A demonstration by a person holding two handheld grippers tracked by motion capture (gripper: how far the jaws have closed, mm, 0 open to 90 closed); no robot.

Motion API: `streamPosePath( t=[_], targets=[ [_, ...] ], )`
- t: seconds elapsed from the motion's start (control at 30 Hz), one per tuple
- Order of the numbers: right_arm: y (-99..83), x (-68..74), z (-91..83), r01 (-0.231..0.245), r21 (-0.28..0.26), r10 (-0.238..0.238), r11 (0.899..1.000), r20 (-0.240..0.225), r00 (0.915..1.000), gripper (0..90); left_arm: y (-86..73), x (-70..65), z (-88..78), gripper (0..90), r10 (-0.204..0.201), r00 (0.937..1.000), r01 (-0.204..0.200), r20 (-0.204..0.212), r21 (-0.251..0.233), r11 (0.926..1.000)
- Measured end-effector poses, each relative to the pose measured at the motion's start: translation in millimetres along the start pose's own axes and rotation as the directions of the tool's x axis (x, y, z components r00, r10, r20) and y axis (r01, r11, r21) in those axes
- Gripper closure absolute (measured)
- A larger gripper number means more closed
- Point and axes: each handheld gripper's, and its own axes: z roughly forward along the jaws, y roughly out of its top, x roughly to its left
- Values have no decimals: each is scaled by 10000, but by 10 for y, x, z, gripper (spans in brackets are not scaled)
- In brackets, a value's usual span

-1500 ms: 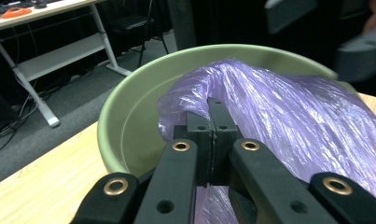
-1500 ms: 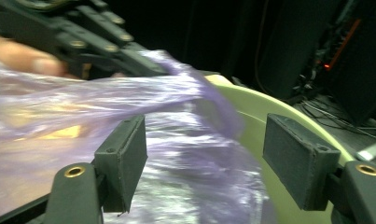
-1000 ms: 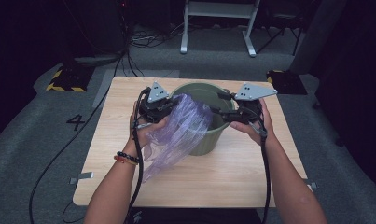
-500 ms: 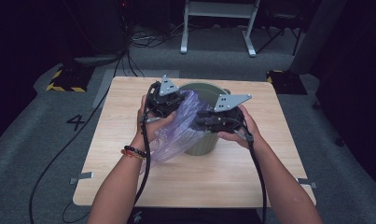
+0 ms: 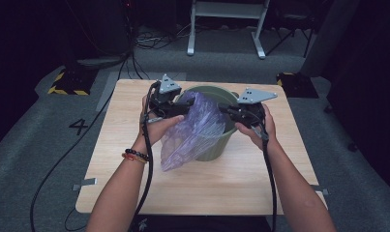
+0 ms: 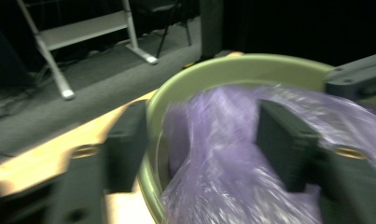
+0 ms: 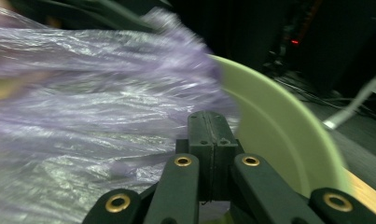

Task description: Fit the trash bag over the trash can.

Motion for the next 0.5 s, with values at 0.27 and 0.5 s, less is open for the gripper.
streamPosePath(
  t=[0.27, 0.5],
  targets=[
    [-100, -282, 38, -864, 235, 836, 9960, 1028, 9912, 900, -55, 86, -169, 157, 8, 9992, 8, 393, -414, 9991],
    [-150, -428, 115, -1198, 425, 1127, 9919, 1435, 9832, 900, -113, -27, -185, 207, 1115, 9841, -1085, 1381, -293, 9937]
  ],
)
